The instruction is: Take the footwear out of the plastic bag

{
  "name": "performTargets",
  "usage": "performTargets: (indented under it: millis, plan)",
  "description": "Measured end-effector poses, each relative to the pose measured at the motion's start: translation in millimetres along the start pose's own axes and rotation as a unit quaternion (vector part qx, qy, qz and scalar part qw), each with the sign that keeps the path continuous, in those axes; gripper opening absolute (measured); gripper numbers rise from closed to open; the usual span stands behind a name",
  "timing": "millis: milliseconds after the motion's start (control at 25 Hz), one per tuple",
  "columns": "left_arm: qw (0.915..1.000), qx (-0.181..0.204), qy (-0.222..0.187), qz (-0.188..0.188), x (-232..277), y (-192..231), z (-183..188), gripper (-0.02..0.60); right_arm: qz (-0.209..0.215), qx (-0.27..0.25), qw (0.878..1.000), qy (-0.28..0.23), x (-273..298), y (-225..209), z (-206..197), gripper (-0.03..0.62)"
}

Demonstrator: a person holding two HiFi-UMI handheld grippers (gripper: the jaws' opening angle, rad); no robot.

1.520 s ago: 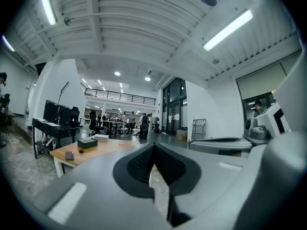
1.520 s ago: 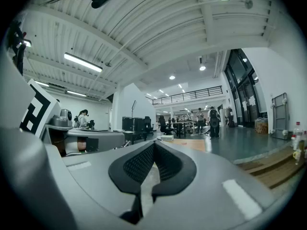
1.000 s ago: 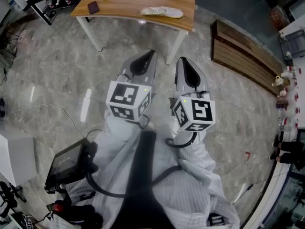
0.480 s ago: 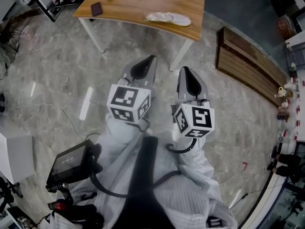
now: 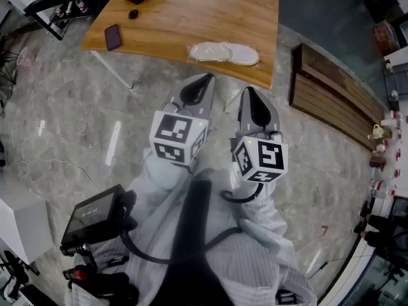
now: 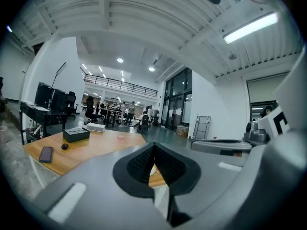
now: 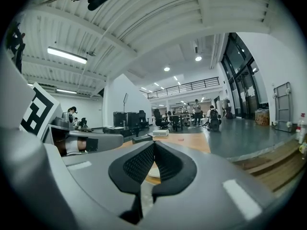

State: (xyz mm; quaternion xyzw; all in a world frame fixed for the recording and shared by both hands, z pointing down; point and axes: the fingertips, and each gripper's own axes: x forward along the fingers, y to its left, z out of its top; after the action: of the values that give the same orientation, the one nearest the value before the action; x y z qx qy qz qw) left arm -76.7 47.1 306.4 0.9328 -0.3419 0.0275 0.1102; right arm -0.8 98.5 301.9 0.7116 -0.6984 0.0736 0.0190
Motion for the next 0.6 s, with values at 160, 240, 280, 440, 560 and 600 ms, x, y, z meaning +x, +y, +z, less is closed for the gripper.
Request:
performTargets:
  millis: [160,240,280,440,560,600]
  plan:
    - [0.9998,0.002,0.018,-0.001,51.9,21.6,5.4,0.000,-0.005,0.010,1.000,0.014,49.6,-25.0,2.2,0.012]
    - [0.9995,-0.001,0.033,0.002,81.1,34.9,-2.4,0.000,-0.006,0.017,0.999,0.027,77.4,-41.5,-5.9,0.012]
    - [0.9991,-0.004,0.041,0.003,97.1,42.4,-8.2,0.000,-0.006,0.021,0.999,0.033,93.1,-50.8,-11.9,0.012]
    - [0.9979,-0.012,0.062,0.013,141.2,61.4,-20.0,0.000,-0.001,0.031,0.998,0.051,137.4,-76.7,-22.5,0.012]
    - [0.9973,-0.016,0.068,0.025,166.1,69.6,-17.1,0.000,0.010,0.033,0.998,0.061,159.5,-90.5,-21.2,0.012]
    - [0.9969,-0.019,0.070,0.029,179.0,73.8,-17.4,0.000,0.014,0.036,0.997,0.066,170.3,-97.9,-23.6,0.012]
